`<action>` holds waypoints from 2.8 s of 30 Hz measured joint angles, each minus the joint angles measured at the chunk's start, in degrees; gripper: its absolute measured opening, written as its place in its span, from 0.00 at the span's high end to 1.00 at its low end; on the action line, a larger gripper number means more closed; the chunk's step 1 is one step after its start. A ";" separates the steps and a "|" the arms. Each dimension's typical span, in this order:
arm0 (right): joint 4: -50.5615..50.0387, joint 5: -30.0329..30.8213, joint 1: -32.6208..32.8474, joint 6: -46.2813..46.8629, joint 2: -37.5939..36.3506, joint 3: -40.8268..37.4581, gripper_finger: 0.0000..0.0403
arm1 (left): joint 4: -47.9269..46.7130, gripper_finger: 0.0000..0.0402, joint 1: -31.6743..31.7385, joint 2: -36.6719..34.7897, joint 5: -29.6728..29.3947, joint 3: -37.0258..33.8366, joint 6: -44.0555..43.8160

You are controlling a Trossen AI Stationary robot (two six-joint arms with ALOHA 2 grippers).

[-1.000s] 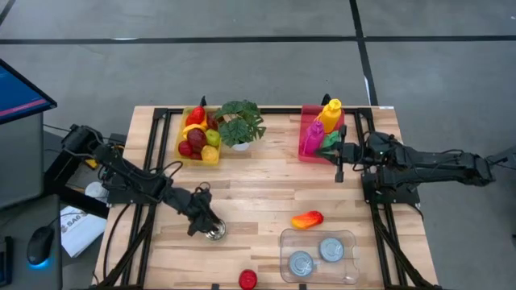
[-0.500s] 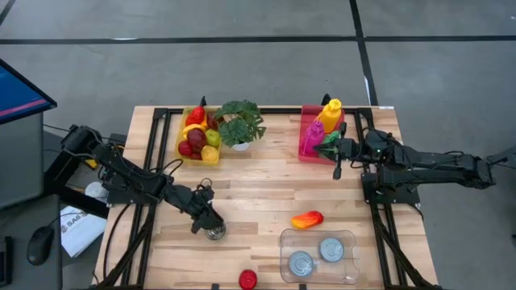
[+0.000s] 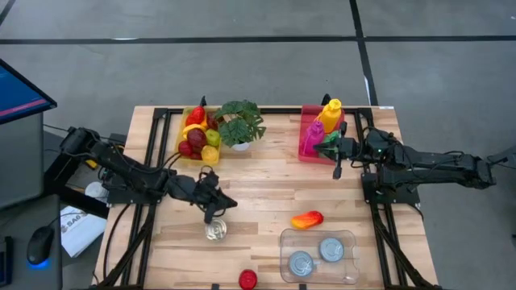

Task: Pick & Place Food Item
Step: Put the blue pink tuna can into the transparent bin

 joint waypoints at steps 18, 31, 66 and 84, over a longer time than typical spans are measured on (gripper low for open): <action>0.03 0.00 -0.01 -0.48 0.00 0.00 0.96 | -42.06 1.00 0.00 15.50 9.78 16.78 0.14; 0.02 0.00 -0.01 -0.48 0.00 0.00 0.96 | -52.30 1.00 -0.11 15.44 15.86 17.04 -3.14; 0.00 0.00 -0.02 -0.50 0.00 0.00 0.96 | -44.43 1.00 10.68 20.21 0.35 16.94 2.40; 0.00 0.00 -0.02 -0.93 0.00 0.00 0.96 | -35.38 1.00 15.67 18.34 -3.36 15.91 10.78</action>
